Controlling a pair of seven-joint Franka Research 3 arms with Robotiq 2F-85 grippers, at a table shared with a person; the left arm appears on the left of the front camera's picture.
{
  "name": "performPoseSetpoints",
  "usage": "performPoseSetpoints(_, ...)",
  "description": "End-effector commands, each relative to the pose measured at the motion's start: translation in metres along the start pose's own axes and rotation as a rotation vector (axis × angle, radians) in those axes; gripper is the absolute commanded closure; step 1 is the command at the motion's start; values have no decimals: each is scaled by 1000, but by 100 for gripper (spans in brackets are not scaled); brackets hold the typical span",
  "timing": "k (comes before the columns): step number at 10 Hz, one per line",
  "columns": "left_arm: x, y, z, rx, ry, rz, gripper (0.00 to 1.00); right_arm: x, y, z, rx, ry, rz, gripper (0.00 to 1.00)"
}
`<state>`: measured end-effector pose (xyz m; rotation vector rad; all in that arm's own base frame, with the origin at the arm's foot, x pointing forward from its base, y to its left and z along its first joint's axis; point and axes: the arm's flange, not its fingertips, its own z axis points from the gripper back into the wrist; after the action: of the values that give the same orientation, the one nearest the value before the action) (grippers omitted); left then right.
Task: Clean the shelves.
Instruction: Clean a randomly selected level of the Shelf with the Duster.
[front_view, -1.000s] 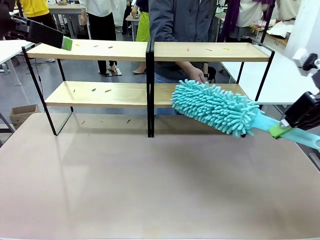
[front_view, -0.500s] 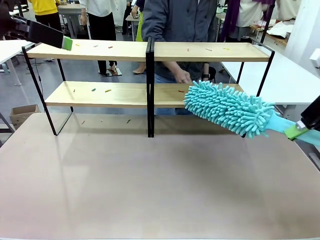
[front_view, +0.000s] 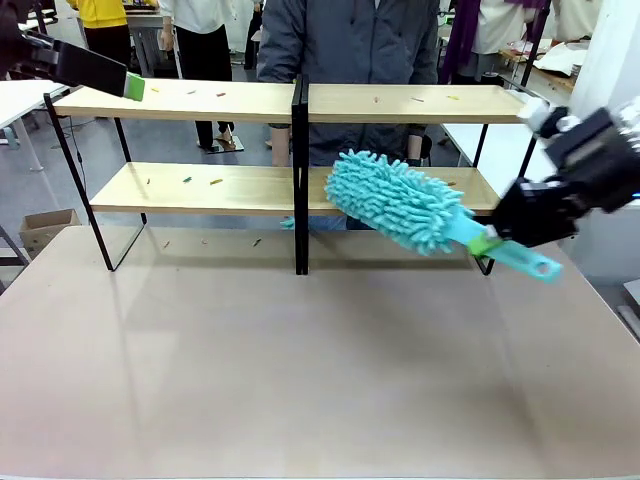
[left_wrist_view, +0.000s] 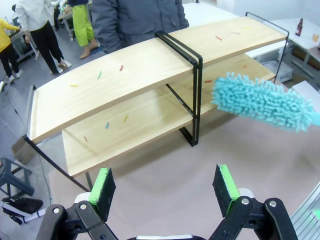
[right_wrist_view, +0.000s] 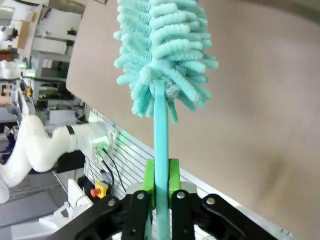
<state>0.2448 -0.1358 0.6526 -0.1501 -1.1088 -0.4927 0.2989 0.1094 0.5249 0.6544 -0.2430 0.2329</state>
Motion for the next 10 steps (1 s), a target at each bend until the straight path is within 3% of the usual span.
performPoseSetpoints(1, -2, 0, 1, -2, -1, -1, 0, 41, 7, -32, 32, -54, -38, 88)
performPoseSetpoints(2, -2, 0, 1, -2, -1, -1, 0, 57, 8, -44, 32, -11, -41, 88)
performPoseSetpoints(4, -2, 0, 1, -2, -1, -1, 0, 83, 2, -63, 4, -40, -94, 88)
performPoseSetpoints(7, -2, 0, 1, -2, -1, -1, 0, 91, -15, -68, -50, -40, -173, 88)
performPoseSetpoints(10, -2, 0, 1, -2, -1, -1, 0, 96, -35, -55, -186, -111, -275, 88)
